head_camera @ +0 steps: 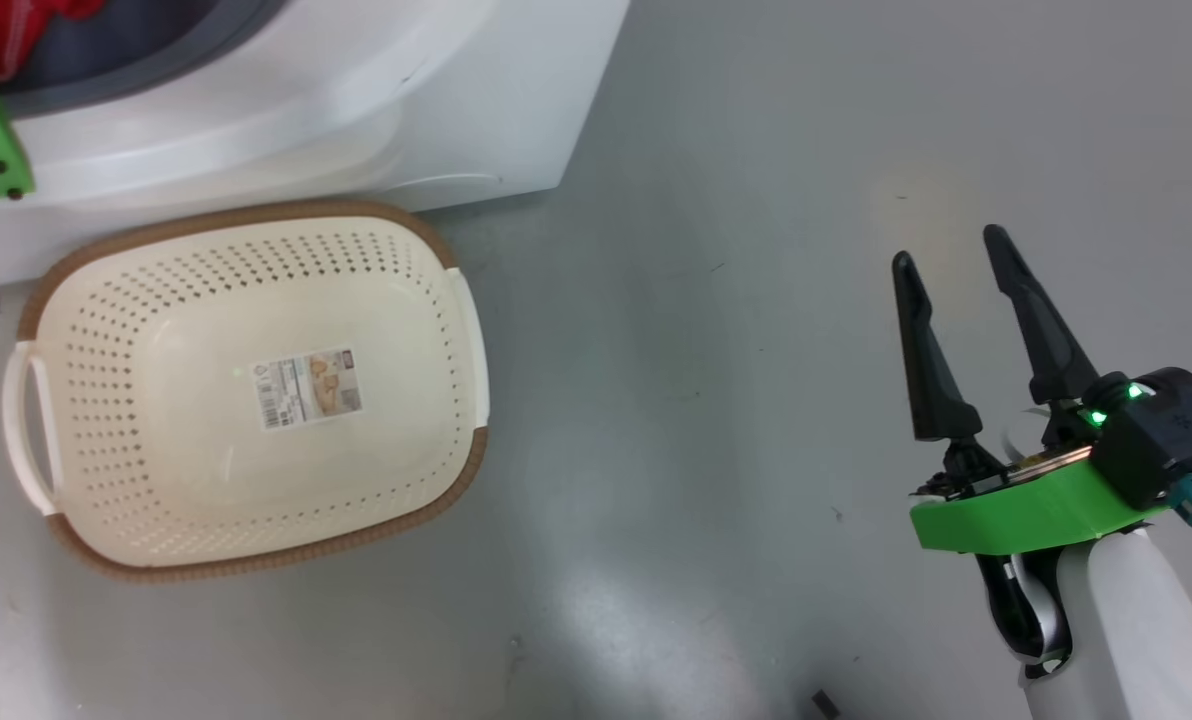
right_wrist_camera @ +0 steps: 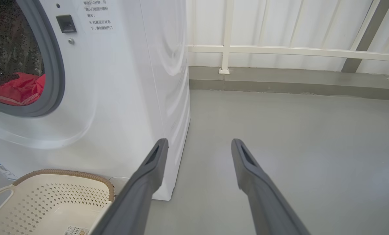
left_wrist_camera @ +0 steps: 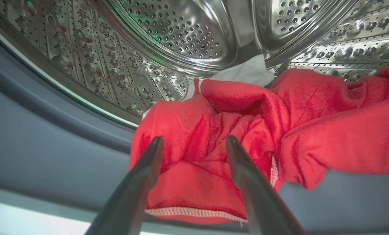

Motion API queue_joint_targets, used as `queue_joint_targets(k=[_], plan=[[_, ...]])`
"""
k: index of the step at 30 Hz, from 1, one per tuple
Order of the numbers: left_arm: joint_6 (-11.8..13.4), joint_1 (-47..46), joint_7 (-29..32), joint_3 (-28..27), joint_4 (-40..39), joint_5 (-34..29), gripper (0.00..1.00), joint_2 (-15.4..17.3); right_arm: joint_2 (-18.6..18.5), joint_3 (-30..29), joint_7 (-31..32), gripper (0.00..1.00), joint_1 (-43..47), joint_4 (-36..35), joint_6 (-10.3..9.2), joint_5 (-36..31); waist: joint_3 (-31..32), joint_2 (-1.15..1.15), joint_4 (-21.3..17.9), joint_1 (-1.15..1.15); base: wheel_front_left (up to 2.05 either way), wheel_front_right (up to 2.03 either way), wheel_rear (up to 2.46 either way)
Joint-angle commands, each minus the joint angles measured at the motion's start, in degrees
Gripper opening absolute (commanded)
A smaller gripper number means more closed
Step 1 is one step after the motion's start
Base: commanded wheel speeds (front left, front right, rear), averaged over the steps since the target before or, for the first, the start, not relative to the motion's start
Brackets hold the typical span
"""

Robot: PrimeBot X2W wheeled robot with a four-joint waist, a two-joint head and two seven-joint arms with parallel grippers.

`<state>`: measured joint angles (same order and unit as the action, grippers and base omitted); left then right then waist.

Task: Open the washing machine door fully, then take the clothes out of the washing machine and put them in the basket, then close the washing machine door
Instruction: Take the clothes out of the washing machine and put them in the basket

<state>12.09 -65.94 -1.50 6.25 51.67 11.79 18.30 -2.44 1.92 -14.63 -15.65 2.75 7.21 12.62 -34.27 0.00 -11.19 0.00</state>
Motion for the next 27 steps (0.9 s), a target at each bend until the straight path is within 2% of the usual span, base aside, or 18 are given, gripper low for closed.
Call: queue_joint_targets(k=[1,10,27], plan=[[0.21,-1.26,0.77,-0.44,0.21,-0.52,1.00,3.78,-0.43,1.73,-0.37,1.00,-0.06,-0.93,0.28,0.47,0.64,0.00,-1.07,0.00,0.00,0.00,0.00],[-0.65,-2.79,4.05,0.94,7.83,-1.32,1.00,7.15,-0.43,2.84,-0.37,1.00,0.42,-0.06,0.28,0.89,1.58,0.00,-3.61,0.00,0.00,0.00,0.00],[-1.18,-6.64,5.20,3.14,14.46,-1.92,1.00,9.73,-0.43,3.33,-0.37,1.00,-0.45,-0.53,0.28,2.00,-0.97,0.00,-5.62,0.00,0.00,0.00,0.00]])
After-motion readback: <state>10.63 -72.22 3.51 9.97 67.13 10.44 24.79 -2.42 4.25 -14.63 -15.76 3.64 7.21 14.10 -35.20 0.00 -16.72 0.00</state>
